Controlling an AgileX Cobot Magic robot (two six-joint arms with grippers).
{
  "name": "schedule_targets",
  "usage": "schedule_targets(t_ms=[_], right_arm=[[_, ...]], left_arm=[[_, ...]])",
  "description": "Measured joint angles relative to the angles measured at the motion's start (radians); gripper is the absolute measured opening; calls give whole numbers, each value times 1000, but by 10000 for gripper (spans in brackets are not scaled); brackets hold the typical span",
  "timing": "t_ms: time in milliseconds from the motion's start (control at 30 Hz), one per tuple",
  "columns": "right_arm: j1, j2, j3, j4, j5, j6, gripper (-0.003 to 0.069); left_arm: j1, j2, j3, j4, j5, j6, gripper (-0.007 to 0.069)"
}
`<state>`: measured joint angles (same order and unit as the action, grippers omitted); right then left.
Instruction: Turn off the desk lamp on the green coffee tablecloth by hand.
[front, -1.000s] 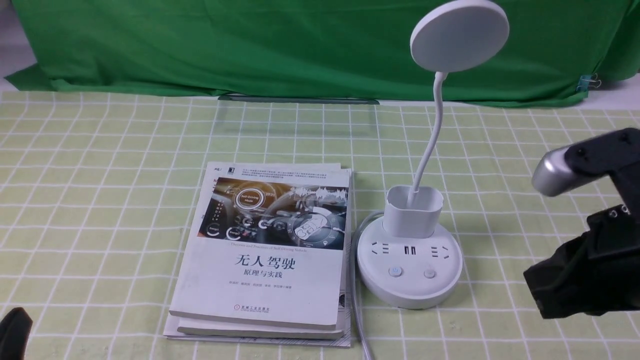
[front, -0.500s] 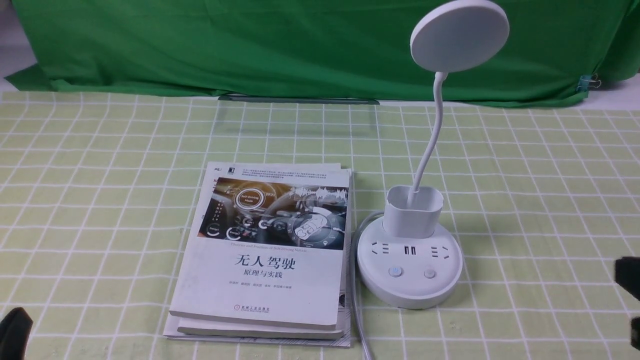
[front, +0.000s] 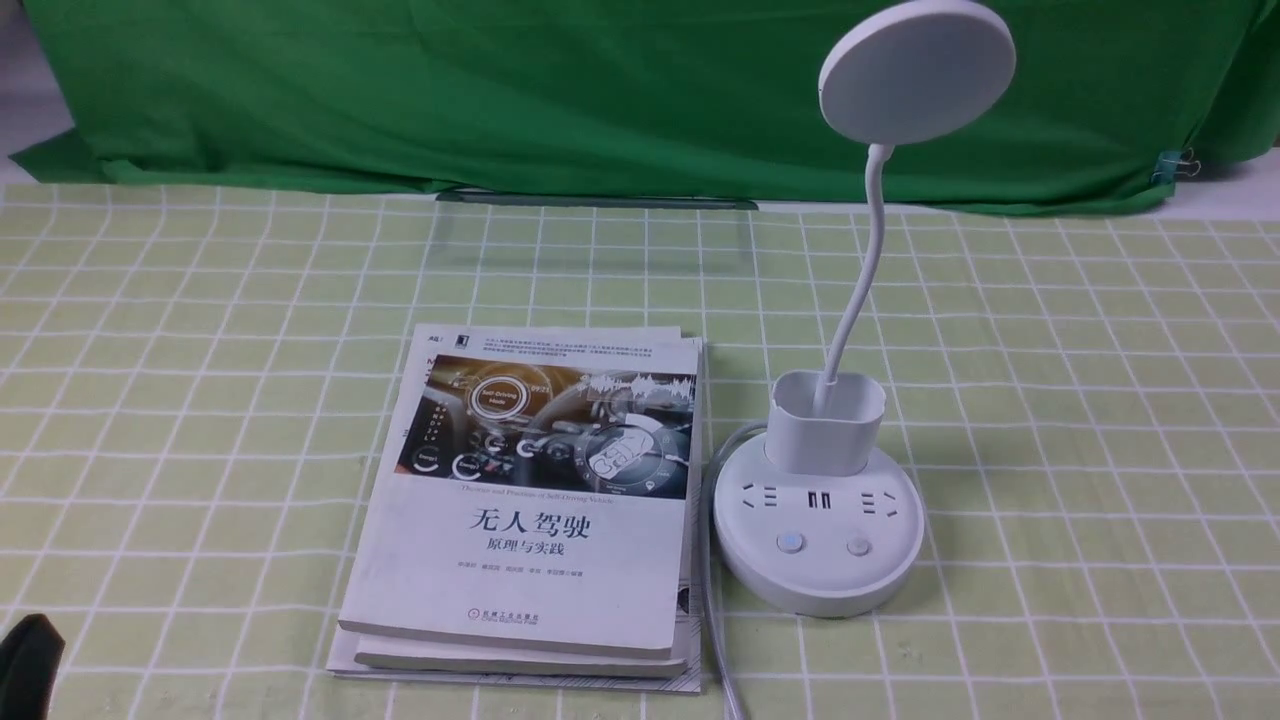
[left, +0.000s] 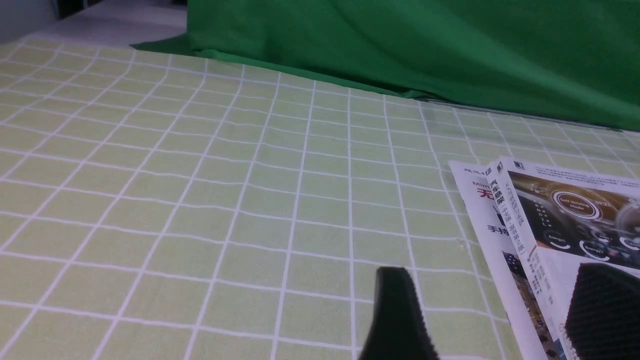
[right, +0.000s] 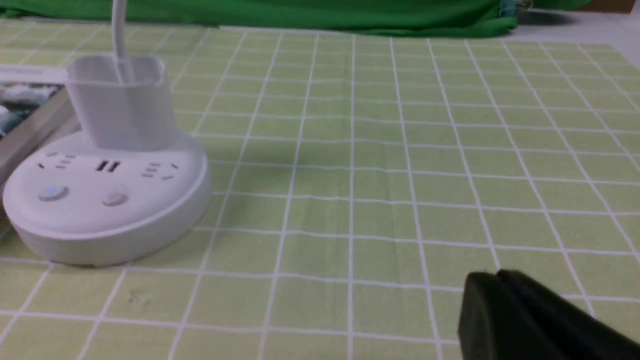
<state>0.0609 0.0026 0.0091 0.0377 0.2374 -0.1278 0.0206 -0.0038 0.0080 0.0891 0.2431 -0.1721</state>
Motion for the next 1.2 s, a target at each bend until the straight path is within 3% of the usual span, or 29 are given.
schedule_targets(t_ms=[1200], right_arm=[[-1, 0, 0, -4, 6, 0, 76]], left_arm=[[0, 0, 0, 0, 0, 0, 410]])
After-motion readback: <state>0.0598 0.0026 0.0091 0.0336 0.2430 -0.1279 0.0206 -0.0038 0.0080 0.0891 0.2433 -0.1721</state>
